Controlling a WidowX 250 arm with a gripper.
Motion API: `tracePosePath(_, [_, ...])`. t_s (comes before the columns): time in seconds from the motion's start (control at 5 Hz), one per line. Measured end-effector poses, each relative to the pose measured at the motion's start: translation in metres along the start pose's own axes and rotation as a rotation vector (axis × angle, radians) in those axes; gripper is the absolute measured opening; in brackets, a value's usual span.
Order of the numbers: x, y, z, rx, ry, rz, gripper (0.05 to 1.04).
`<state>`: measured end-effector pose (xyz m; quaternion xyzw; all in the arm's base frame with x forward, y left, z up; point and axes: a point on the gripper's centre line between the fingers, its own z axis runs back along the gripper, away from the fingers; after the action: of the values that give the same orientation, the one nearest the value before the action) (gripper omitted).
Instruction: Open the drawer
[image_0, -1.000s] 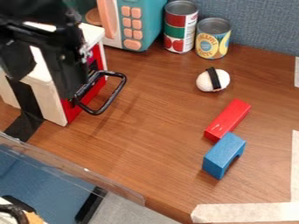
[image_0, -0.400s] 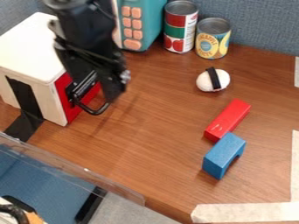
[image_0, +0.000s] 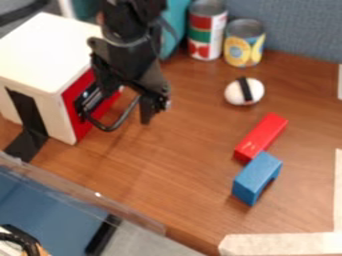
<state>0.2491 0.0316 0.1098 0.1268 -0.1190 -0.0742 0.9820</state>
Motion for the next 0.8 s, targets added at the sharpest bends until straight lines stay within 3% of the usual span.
tracePosePath(0.2, [0.007, -0.001, -0.017, 0.064, 0.038, -0.010, 1.000])
tracePosePath(0.8, [0.025, 0.014, -0.060, 0.121, 0.110, 0.024, 1.000])
